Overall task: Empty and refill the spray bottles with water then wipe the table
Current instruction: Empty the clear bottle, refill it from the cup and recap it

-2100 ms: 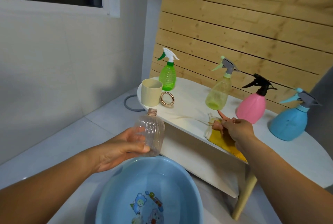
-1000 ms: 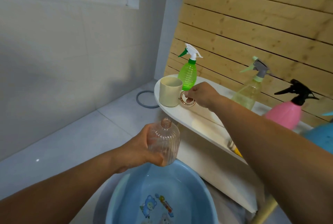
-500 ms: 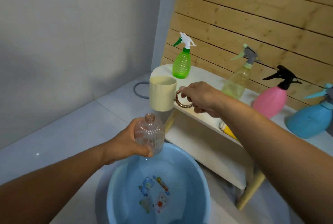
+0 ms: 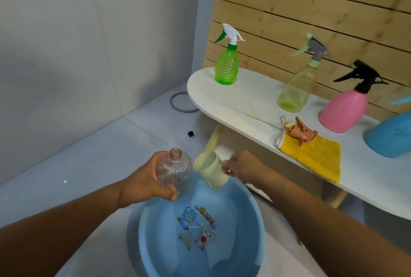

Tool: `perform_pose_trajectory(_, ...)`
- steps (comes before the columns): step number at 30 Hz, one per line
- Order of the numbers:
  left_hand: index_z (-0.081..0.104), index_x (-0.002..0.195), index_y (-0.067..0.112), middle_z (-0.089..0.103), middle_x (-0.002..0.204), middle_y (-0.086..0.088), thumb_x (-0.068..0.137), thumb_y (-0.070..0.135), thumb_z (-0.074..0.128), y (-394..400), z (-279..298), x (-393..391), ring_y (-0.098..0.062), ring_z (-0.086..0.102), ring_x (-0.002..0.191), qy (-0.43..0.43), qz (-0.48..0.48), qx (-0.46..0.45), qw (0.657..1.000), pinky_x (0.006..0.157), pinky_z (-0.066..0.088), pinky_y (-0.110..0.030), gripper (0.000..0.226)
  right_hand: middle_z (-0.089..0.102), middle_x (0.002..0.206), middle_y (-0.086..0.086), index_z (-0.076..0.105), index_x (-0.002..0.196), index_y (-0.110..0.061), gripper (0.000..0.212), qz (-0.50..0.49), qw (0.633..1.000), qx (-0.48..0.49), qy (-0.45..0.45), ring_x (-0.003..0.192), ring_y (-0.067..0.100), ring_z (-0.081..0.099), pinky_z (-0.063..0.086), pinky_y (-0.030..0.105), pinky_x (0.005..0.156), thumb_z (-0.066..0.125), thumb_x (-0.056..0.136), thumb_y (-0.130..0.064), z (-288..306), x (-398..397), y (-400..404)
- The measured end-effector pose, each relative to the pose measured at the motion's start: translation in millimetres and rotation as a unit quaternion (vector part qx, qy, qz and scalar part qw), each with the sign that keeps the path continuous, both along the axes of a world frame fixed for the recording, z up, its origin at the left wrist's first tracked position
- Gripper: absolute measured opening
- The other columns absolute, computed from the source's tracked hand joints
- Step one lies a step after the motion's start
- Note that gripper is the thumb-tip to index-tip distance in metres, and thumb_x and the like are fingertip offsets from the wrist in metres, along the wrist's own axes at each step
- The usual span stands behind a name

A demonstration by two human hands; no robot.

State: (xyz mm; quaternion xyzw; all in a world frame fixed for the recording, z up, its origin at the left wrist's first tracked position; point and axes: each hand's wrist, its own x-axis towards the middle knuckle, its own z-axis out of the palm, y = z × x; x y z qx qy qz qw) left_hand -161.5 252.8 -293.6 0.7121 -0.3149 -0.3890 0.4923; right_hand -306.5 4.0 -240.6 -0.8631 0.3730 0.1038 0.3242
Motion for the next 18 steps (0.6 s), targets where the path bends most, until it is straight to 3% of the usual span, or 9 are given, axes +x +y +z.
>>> perform_pose_trajectory(4, 0.045, 0.142, 0.035, 0.06, 0.138, 0.009, 0.066, -0.004, 0.097, -4.3, -9.5, 0.1, 0.003, 0.062, 0.123, 0.006, -0.004, -0.001, 1.0, 0.09, 0.056, -0.021, 0.1, 0.063, 0.092, 0.012, 0.069, 0.098, 0.001, 0.033, -0.003, 0.998, -0.027, 0.06, 0.087, 0.027, 0.063, 0.045, 0.029, 0.07, 0.063, 0.097, -0.032, -62.2, -12.6, -2.3)
perform_pose_trajectory(7, 0.046, 0.14, 0.039, 0.062, 0.136, 0.012, 0.064, 0.002, 0.099, -10.3, -16.1, -2.0, 0.001, 0.061, 0.125, 0.006, -0.014, 0.005, 1.0, 0.093, 0.057, -0.023, 0.1, 0.071, 0.111, 0.01, 0.071, 0.109, -0.005, 0.034, 0.026, 0.991, -0.069, 0.11, 0.107, 0.027, 0.067, 0.052, 0.032, 0.085, 0.059, 0.098, -0.035, -91.9, -17.9, -2.1)
perform_pose_trajectory(10, 0.046, 0.14, 0.039, 0.063, 0.136, 0.012, 0.062, 0.005, 0.1, -14.5, -22.2, -3.9, -0.002, 0.062, 0.125, 0.001, -0.017, 0.012, 1.0, 0.095, 0.057, -0.026, 0.101, 0.073, 0.11, 0.009, 0.071, 0.098, -0.013, 0.026, 0.056, 0.987, -0.101, 0.115, 0.103, 0.026, 0.068, 0.05, 0.03, 0.08, 0.058, 0.096, -0.035, -112.5, -20.1, -4.6)
perform_pose_trajectory(12, 0.046, 0.14, 0.039, 0.063, 0.135, 0.012, 0.061, 0.004, 0.1, -15.8, -25.8, -3.1, -0.002, 0.063, 0.125, -0.001, -0.013, 0.017, 1.0, 0.095, 0.057, -0.025, 0.101, 0.073, 0.109, 0.008, 0.073, 0.102, -0.014, 0.026, 0.074, 0.983, -0.116, 0.122, 0.102, 0.025, 0.068, 0.046, 0.029, 0.076, 0.058, 0.094, -0.034, -124.5, -20.8, -5.1)
perform_pose_trajectory(18, 0.045, 0.141, 0.037, 0.063, 0.135, 0.012, 0.06, 0.005, 0.1, -12.1, -28.2, 1.9, -0.003, 0.062, 0.126, -0.007, -0.005, 0.025, 1.0, 0.101, 0.057, -0.03, 0.103, 0.073, 0.114, 0.006, 0.074, 0.111, -0.016, 0.031, 0.105, 0.975, -0.128, 0.148, 0.107, 0.025, 0.068, 0.049, 0.032, 0.086, 0.061, 0.095, -0.039, -155.5, -22.9, -3.0)
